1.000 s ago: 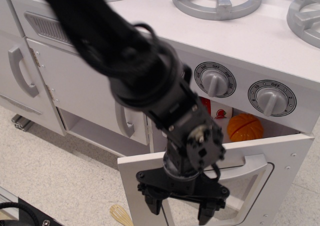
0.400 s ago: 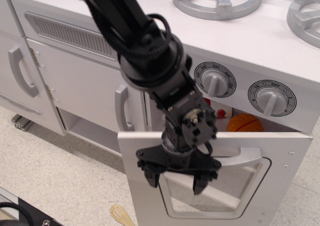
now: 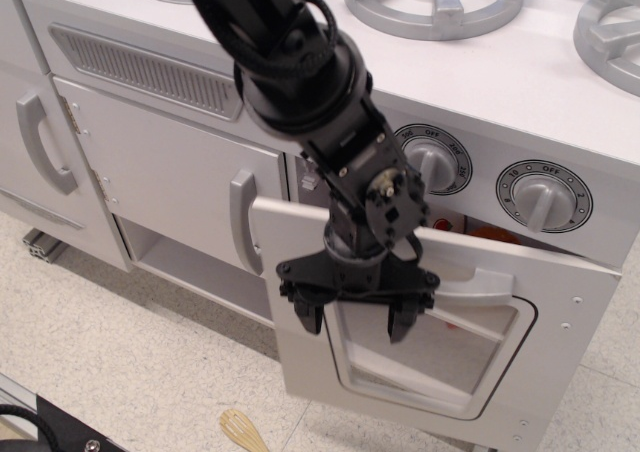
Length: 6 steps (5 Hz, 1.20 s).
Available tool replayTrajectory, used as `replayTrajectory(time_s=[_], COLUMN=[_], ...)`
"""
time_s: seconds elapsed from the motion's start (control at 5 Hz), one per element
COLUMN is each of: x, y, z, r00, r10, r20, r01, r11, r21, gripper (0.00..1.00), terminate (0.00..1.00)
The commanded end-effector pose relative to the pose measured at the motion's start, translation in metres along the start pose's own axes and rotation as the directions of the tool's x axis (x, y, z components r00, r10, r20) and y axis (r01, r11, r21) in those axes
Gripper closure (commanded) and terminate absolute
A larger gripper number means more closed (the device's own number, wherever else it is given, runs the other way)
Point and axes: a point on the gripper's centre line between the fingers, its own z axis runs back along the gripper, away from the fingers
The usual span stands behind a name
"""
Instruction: Close oven
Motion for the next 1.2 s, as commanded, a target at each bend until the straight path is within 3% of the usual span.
replayTrajectory(time_s=[0.0, 0.4, 0.6, 1.0], x=[0.028, 0.038, 0.031, 0.016], y=[-0.001, -0.002, 0.002, 0.015], z=[0.007, 0.011, 0.018, 0.065], r00=[0.998, 0.996, 0.998, 1.0], r10=[0.052, 0.082, 0.052, 0.011], r20=[0.037, 0.044, 0.028, -0.021], r01=[-0.051, -0.08, -0.052, -0.012], r11=[0.998, 0.996, 0.998, 0.999], r21=[-0.028, -0.032, -0.029, -0.052], gripper=[0.0, 0.0, 0.0, 0.0], terminate=[0.0, 0.0, 0.0, 0.0])
